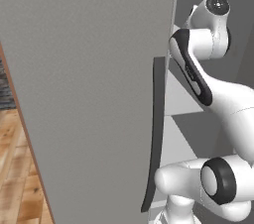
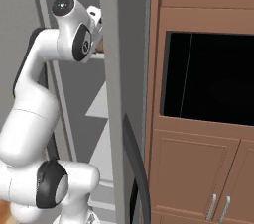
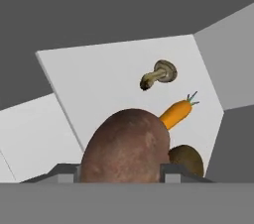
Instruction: Take the carrot and potato from the second highest rack and move them to the highest rack where the mushroom and kiwi are located, to maximize freezer space. Close the freezer door after rearranging.
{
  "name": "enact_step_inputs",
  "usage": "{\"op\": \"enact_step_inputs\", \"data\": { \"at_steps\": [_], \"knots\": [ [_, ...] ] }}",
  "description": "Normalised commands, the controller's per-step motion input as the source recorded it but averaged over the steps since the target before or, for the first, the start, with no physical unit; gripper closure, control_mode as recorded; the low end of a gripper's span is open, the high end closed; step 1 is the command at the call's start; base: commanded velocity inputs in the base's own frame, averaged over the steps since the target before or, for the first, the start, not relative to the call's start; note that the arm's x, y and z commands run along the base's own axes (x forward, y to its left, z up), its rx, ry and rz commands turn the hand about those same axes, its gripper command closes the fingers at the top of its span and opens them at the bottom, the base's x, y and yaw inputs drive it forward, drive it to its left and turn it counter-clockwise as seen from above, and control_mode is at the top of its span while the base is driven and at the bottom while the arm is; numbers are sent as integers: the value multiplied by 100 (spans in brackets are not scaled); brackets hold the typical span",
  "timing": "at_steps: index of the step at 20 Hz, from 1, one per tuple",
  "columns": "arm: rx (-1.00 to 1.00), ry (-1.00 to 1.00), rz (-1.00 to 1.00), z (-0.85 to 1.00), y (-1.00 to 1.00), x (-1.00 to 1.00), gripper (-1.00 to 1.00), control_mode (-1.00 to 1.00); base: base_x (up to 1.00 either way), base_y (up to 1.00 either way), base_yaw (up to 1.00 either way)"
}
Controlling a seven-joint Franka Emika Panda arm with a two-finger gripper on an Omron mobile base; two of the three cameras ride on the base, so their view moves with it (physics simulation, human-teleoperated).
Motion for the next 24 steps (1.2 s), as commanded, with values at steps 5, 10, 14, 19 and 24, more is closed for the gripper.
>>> {"op": "enact_step_inputs", "data": {
  "at_steps": [5,10,14,19,24],
  "knots": [
    [1,5,1,-4,-15,69,100,-100,0,0,0],
    [0,5,2,-29,-1,39,100,-100,0,0,0],
    [0,4,2,-32,0,45,-100,-100,0,0,0],
    [0,0,3,-15,0,62,-100,-100,0,0,0],
    [0,0,3,-3,-1,46,-100,-100,0,0,0]
  ]
}}
